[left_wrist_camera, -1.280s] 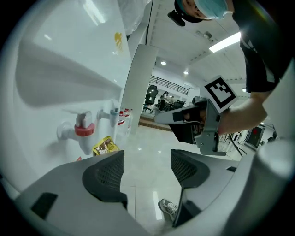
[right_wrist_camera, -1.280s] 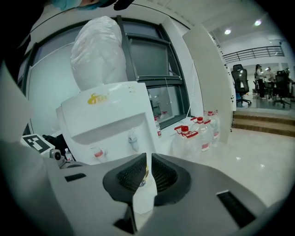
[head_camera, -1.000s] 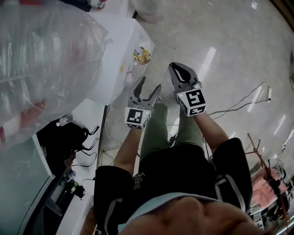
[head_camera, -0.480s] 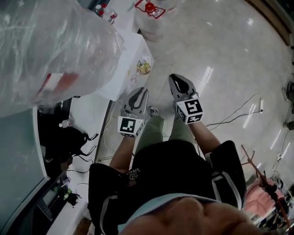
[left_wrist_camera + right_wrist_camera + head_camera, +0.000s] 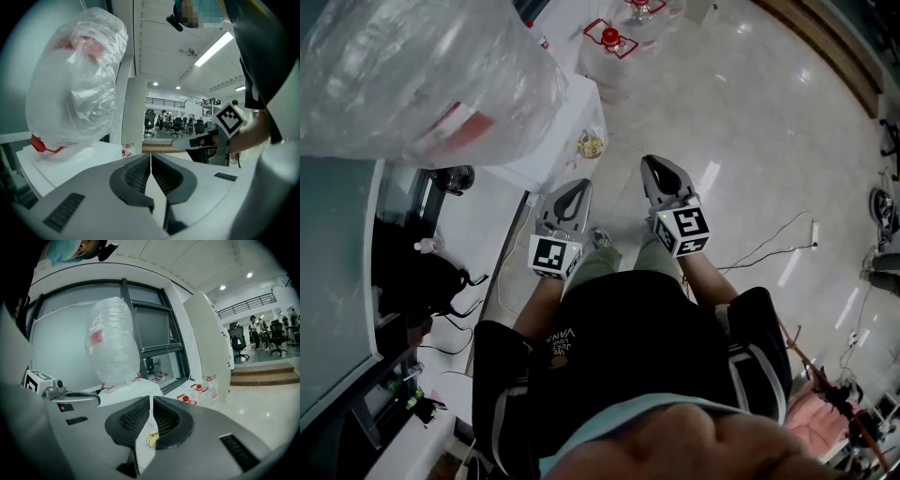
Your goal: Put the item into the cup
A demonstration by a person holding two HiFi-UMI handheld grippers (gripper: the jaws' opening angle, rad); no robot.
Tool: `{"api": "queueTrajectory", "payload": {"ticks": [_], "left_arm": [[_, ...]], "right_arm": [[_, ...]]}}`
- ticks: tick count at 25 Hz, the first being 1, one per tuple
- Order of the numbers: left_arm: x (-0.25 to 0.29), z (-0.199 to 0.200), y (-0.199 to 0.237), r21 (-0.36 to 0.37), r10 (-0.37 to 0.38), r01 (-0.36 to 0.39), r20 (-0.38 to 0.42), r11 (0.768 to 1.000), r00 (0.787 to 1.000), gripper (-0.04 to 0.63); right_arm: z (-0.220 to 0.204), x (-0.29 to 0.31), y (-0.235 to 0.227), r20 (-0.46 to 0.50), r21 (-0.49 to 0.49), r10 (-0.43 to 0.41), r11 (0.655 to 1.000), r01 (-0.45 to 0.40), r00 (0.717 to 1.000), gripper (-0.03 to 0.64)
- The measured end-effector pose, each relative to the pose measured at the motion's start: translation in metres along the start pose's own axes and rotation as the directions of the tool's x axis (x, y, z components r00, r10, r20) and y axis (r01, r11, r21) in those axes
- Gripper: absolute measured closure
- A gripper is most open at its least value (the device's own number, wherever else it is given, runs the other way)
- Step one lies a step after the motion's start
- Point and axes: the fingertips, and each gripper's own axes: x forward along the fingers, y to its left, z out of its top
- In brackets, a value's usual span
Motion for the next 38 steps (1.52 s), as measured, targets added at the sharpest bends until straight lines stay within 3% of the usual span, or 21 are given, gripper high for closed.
{"api": "queueTrajectory", "payload": {"ticks": [18, 38], "left_arm": [[-0.057, 0.076, 0.003, 0.044, 0.087, -0.092, 0.113, 0.995, 0.990, 0.572], [-0.084, 0.085, 0.009, 0.034, 0.232, -0.239, 0.134, 0.971, 0.963, 0.575]], "right_arm": [[0.064, -0.043, 0.038, 0.062, -0.060, 0.076, 0.996, -0.072, 0.995, 0.563], [0.077, -0.050, 0.036, 0.043, -0.092, 0.147, 0.985, -0.143, 0.988, 0.569]]}}
